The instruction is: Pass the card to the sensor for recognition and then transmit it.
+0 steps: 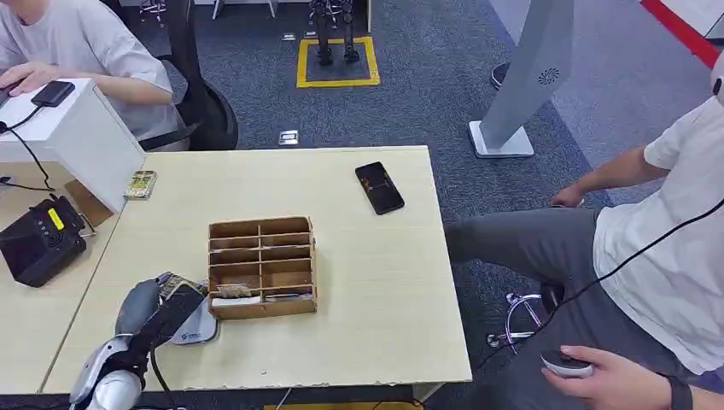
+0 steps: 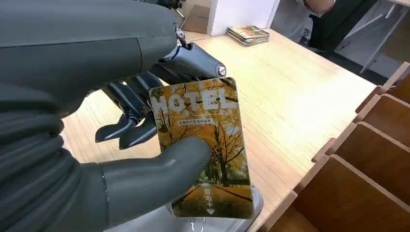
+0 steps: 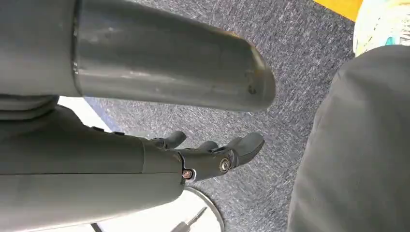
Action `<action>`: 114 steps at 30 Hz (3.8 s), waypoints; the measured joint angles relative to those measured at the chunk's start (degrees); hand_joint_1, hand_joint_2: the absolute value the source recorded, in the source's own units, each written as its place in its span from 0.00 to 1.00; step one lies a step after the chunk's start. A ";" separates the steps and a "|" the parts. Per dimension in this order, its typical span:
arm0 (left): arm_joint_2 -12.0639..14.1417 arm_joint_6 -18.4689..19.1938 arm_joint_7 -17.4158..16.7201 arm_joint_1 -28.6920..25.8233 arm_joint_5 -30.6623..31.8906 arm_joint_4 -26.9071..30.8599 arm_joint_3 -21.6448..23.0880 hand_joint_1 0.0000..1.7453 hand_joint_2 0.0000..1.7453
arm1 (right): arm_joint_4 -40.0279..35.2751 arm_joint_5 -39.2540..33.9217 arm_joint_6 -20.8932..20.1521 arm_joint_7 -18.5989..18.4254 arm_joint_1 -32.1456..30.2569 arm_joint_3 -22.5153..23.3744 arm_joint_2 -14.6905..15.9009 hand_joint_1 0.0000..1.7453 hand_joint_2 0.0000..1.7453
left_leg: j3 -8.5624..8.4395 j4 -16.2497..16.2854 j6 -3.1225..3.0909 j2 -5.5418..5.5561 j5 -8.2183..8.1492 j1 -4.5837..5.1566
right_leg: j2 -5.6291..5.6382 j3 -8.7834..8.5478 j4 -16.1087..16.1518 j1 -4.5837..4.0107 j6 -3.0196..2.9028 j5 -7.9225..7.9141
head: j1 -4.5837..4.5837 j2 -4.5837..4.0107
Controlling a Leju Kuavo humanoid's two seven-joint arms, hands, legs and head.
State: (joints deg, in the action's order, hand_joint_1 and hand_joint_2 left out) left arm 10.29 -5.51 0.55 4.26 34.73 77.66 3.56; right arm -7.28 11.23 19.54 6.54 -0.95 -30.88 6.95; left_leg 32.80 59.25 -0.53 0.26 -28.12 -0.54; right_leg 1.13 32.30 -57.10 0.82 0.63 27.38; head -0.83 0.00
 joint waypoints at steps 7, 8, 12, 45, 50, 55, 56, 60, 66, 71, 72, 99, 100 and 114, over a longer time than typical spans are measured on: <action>-0.42 -1.25 0.09 0.41 3.30 -1.60 0.00 1.00 1.00 | 0.00 -0.11 0.00 0.09 0.01 -0.55 -0.02 0.00 0.00 | -0.01 0.00 0.00 0.00 0.00 0.00 | 0.00 -0.01 0.00 0.00 0.00 0.00 | 0.00 0.00; -0.50 -1.38 0.09 0.50 3.69 -1.90 0.00 1.00 1.00 | 0.00 -0.11 0.00 0.09 0.01 -0.59 -0.02 0.00 0.00 | -0.01 0.00 0.00 0.00 0.00 0.00 | 0.00 -0.01 0.00 0.00 0.00 0.00 | 0.00 0.00; -0.85 -1.99 -0.07 0.80 5.68 -3.28 0.00 1.00 1.00 | 0.00 -0.17 0.00 0.11 0.07 -0.81 -0.02 0.00 0.00 | -0.01 0.00 0.00 0.00 0.00 0.01 | 0.00 -0.02 0.00 0.00 0.00 0.00 | 0.00 0.00; -3.30 1.38 5.45 1.49 -5.58 -7.28 -1.24 1.00 1.00 | 0.00 -0.46 0.28 0.41 0.42 -2.08 -0.09 0.00 0.00 | -0.02 0.00 -0.07 0.16 0.05 0.01 | -0.21 -0.10 0.00 0.01 0.01 0.00 | -0.02 0.00; -5.16 1.64 12.24 2.10 -28.89 -3.47 -4.18 1.00 1.00 | 0.00 -0.39 0.70 0.59 0.49 -2.43 -0.09 0.00 0.00 | 0.02 0.01 -0.13 0.22 0.10 0.01 | -0.23 -0.08 0.00 0.01 0.02 -0.01 | 0.00 0.00; -5.55 -0.07 14.82 6.24 -37.64 -0.76 -6.76 1.00 1.00 | -0.02 -0.20 0.74 0.59 0.59 -2.99 -0.09 0.00 0.00 | 0.03 0.02 -0.13 0.25 0.10 0.01 | -0.25 -0.08 0.00 0.01 0.06 -0.05 | 0.00 0.00; -5.51 -0.40 15.19 7.01 -38.82 -0.35 -7.06 1.00 1.00 | -0.02 -0.17 0.72 0.59 0.61 -3.13 -0.09 0.00 0.00 | 0.03 0.02 -0.13 0.27 0.10 0.01 | -0.25 -0.07 0.00 0.00 0.06 -0.05 | 0.00 0.00; -5.00 -1.51 15.76 10.09 -42.32 1.18 -8.15 1.00 1.00 | -0.02 0.17 0.68 0.42 0.64 -3.56 -0.09 0.00 0.00 | 0.03 0.02 -0.12 0.26 0.11 0.00 | -0.25 -0.07 -0.01 0.00 0.06 -0.05 | 0.00 0.00; -4.22 -6.63 18.96 13.20 -39.13 1.99 -9.03 1.00 1.00 | -0.02 0.68 0.44 0.22 0.83 -4.06 -0.09 0.00 0.00 | 0.04 0.02 -0.12 0.25 0.11 0.00 | -0.22 -0.06 -0.01 0.00 0.06 -0.05 | 0.00 0.00; -2.60 -14.27 22.38 15.28 -25.38 1.88 -9.01 1.00 1.00 | -0.04 1.25 -0.28 0.17 1.15 -4.94 -0.09 0.00 0.00 | 0.04 0.02 -0.12 0.25 0.11 0.02 | -0.21 -0.05 -0.01 0.01 0.06 -0.04 | -0.02 0.00; -2.36 -14.43 22.43 15.40 -25.14 1.86 -9.01 1.00 1.00 | -0.07 1.31 -0.26 0.17 1.22 -5.03 -0.09 0.00 0.00 | 0.04 0.02 -0.12 0.24 0.11 0.02 | -0.21 -0.04 -0.01 0.01 0.06 -0.04 | 0.00 0.00; 3.45 -29.92 22.27 22.68 9.68 -10.38 -5.33 1.00 1.00 | -0.52 2.78 -1.46 0.24 2.07 -7.30 -0.09 0.00 0.00 | 0.04 0.02 -0.11 0.14 0.11 0.01 | -0.15 0.00 -0.01 0.01 0.06 -0.05 | 0.00 0.00; 3.45 -29.94 22.27 22.71 9.70 -10.58 -5.27 1.00 1.00 | -0.52 2.78 -1.46 0.24 2.08 -7.37 -0.09 0.00 0.00 | 0.04 0.02 -0.11 0.14 0.11 0.01 | -0.15 0.00 -0.01 0.01 0.06 -0.05 | 0.00 0.00; 3.56 -28.26 21.53 23.05 4.48 -12.41 -4.96 0.00 1.00 | -0.55 2.47 -1.29 0.22 2.13 -7.54 -0.09 0.00 0.00 | 0.05 0.02 -0.12 0.13 0.11 0.01 | -0.14 0.00 -0.01 0.01 0.06 -0.04 | 0.00 0.00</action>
State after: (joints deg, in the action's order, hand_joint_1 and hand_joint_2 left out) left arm 13.86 -33.77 22.07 27.30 39.21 65.24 -1.40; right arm -7.82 13.70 18.25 6.75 1.17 -38.42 6.86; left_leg 32.85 59.27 -0.64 0.39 -28.01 -0.52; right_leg 0.98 32.30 -57.11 0.83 0.69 27.34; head -0.83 0.00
